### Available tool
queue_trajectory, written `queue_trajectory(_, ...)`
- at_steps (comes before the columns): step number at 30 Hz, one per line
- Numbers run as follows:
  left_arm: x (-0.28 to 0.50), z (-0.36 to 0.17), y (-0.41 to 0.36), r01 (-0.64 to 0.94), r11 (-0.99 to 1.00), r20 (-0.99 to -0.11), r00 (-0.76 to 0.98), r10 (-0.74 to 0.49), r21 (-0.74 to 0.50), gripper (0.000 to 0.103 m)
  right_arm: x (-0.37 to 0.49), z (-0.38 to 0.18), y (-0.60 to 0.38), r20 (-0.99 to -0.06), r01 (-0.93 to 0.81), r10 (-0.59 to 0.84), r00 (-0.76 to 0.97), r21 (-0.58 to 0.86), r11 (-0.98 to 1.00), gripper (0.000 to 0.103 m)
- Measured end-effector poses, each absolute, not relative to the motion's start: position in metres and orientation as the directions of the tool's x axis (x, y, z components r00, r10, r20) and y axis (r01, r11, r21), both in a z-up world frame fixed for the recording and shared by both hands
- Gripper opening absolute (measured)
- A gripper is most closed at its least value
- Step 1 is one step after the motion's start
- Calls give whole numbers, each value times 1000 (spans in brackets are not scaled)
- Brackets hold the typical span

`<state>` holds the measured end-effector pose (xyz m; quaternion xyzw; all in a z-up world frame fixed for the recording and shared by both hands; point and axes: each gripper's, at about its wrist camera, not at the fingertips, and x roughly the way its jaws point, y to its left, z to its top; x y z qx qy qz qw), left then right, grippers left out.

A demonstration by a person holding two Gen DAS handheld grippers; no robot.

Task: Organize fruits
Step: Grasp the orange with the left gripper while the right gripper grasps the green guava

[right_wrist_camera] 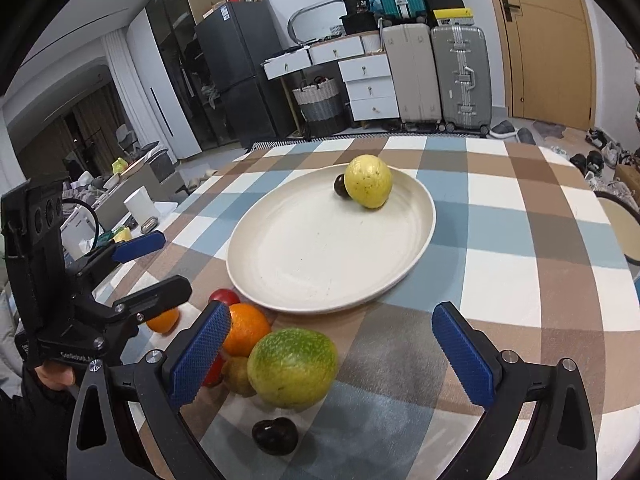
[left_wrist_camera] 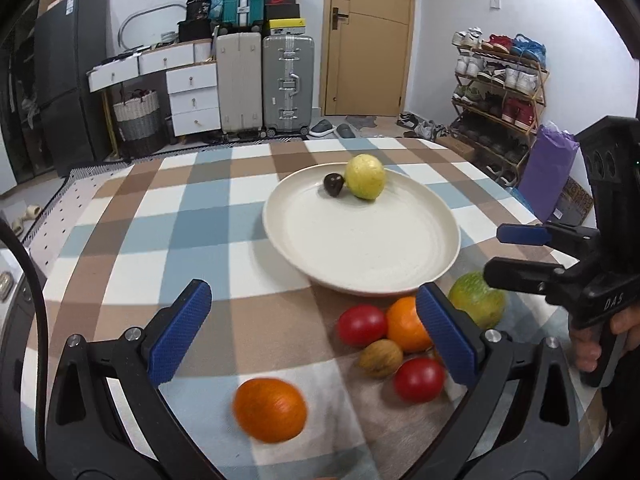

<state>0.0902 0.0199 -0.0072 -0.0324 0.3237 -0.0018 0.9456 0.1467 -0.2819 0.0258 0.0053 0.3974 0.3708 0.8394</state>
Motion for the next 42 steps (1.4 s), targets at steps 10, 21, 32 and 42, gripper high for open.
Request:
queue_trajectory(10,81,-16,46,-68,994,-680,733,-9,-86,102,141,24,-279,-713,-674,614,340,271,688,103)
queue_trajectory(21,72,-28,47,-6,997,-740,671,-55,-80,99,131,16,-270,-753,-738,612,241,268,620,101)
queue_trajectory(32,73,-38,37,43,997,-778,622,-82,-71,85,129,7,-264,-781,-746,588,212,259,613,85)
queue_trajectory(42,73,-44,32,77,995,-796,598,-96,-62,57,129,8,-265,-772,-749,605,192,284,599,73)
